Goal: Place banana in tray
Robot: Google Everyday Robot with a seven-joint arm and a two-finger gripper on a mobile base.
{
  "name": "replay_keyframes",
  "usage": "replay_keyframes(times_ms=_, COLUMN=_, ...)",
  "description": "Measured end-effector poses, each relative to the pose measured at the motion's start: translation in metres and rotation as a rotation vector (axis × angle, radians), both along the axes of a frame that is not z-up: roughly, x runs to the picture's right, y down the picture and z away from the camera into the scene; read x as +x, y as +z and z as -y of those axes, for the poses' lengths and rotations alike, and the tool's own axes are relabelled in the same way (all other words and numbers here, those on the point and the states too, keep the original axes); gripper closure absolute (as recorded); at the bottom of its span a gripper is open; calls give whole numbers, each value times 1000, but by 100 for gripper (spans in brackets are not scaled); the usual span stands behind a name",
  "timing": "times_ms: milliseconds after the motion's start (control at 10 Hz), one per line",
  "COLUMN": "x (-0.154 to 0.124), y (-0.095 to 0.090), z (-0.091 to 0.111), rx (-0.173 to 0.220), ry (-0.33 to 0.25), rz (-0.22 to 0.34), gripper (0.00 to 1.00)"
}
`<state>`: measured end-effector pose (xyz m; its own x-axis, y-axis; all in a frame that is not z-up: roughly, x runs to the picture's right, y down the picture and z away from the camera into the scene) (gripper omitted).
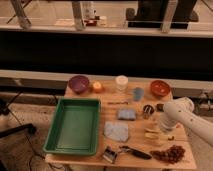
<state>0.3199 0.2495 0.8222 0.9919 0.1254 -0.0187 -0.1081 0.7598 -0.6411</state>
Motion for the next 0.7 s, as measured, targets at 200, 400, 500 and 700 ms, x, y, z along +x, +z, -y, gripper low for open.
replay_keyframes(times_ms=200, x=-1, y=0, z=2, rx=6, ry=-7, rz=-2, gripper=20)
replay_keyframes(times_ms=400, x=0, y=-1, z=3, rx=13, ry=-10, rz=-8, gripper=20)
replay_keyframes(times_ms=500, x=1, y=-2, z=3, rx=17, ry=-9, rz=-11, gripper=20)
replay_keyframes(times_ms=700, x=3, y=-8, z=8, rx=37, ry=-8, rz=-19, gripper=20)
